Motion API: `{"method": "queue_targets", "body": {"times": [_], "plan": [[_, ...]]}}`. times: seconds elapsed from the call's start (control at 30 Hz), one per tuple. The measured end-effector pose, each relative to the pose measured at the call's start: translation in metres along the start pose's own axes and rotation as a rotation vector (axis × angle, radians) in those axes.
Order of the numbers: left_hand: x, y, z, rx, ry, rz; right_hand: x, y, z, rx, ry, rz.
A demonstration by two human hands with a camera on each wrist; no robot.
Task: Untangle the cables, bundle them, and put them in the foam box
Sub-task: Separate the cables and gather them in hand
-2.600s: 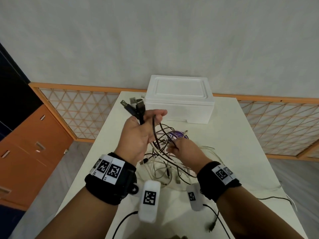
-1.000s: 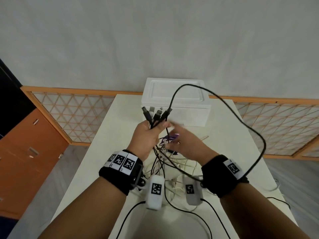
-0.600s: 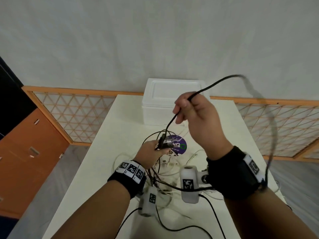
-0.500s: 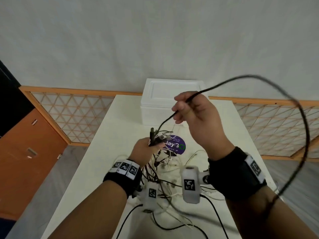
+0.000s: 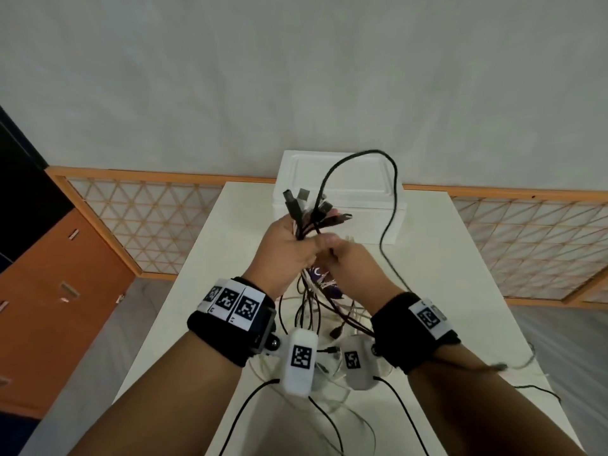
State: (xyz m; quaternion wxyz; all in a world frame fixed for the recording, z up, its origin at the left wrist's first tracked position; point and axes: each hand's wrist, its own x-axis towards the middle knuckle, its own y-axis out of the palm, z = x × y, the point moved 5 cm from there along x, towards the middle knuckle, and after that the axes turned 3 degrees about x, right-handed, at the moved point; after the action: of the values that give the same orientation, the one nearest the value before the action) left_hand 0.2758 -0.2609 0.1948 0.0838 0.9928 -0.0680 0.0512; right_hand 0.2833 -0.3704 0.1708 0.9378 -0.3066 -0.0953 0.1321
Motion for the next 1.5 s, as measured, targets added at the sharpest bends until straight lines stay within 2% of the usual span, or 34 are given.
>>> {"method": "queue_targets", "body": {"times": [0.1,0.17,0.3,0.5,0.57,0.63,0.7,0.83,0.97,1.03,1.07,1.1,1.13,1.2,1.27,1.3,1.33,1.4,1.47,1.5], "plan": [[-0.007,-0.006,0.040,0.103,-0.180,-0.023,-0.002,-0.026,0.029,0.241,-0.085,-0.177],[-0.010,-0.007,0.071,0.252,-0.294,0.017,-0.007,-0.041,0.049,0.333,-0.171,-0.249],[-0.006,-0.029,0.115,0.614,-0.333,0.089,-0.022,-0.068,0.072,0.393,-0.327,-0.405],[-0.005,-0.076,0.133,0.816,-0.426,-0.076,-0.039,-0.114,0.078,0.321,-0.453,-0.678],[-0.007,-0.089,0.137,0.865,-0.462,-0.145,-0.049,-0.136,0.085,0.427,-0.545,-0.784],[-0.009,-0.099,0.142,0.798,-0.472,-0.212,-0.053,-0.154,0.087,0.502,-0.608,-0.821],[-0.009,-0.102,0.139,0.754,-0.452,-0.253,-0.050,-0.159,0.084,0.414,-0.568,-0.787],[-0.004,-0.104,0.123,0.646,-0.410,-0.386,-0.038,-0.146,0.059,0.025,-0.418,-0.723],[-0.009,-0.110,0.110,0.280,-0.392,-0.509,-0.039,-0.141,0.023,-0.354,-0.417,-0.702],[-0.013,-0.109,0.103,0.112,-0.416,-0.502,-0.042,-0.143,-0.004,-0.431,-0.287,-0.729],[-0.016,-0.107,0.098,0.034,-0.419,-0.500,-0.044,-0.144,-0.026,-0.445,-0.152,-0.727],[-0.019,-0.105,0.094,-0.039,-0.421,-0.505,-0.049,-0.143,-0.045,-0.447,0.021,-0.684],[-0.022,-0.105,0.091,-0.112,-0.423,-0.515,-0.058,-0.138,-0.066,-0.444,0.202,-0.582],[-0.028,-0.103,0.087,-0.229,-0.418,-0.521,-0.086,-0.116,-0.105,-0.603,0.506,-0.287],[-0.035,-0.103,0.083,-0.312,-0.396,-0.534,-0.120,-0.080,-0.135,-0.849,0.659,0.078],[-0.036,-0.103,0.082,-0.332,-0.387,-0.543,-0.136,-0.059,-0.144,-0.854,0.664,0.246],[-0.039,-0.105,0.081,-0.345,-0.379,-0.568,-0.149,-0.035,-0.147,-0.791,0.590,0.420],[-0.044,-0.107,0.079,-0.357,-0.362,-0.621,-0.171,0.011,-0.129,-0.498,0.387,0.739],[-0.048,-0.105,0.076,-0.379,-0.342,-0.639,-0.179,0.041,-0.094,-0.205,0.267,0.917],[-0.049,-0.102,0.074,-0.384,-0.330,-0.631,-0.176,0.047,-0.079,-0.082,0.241,0.908]]}}
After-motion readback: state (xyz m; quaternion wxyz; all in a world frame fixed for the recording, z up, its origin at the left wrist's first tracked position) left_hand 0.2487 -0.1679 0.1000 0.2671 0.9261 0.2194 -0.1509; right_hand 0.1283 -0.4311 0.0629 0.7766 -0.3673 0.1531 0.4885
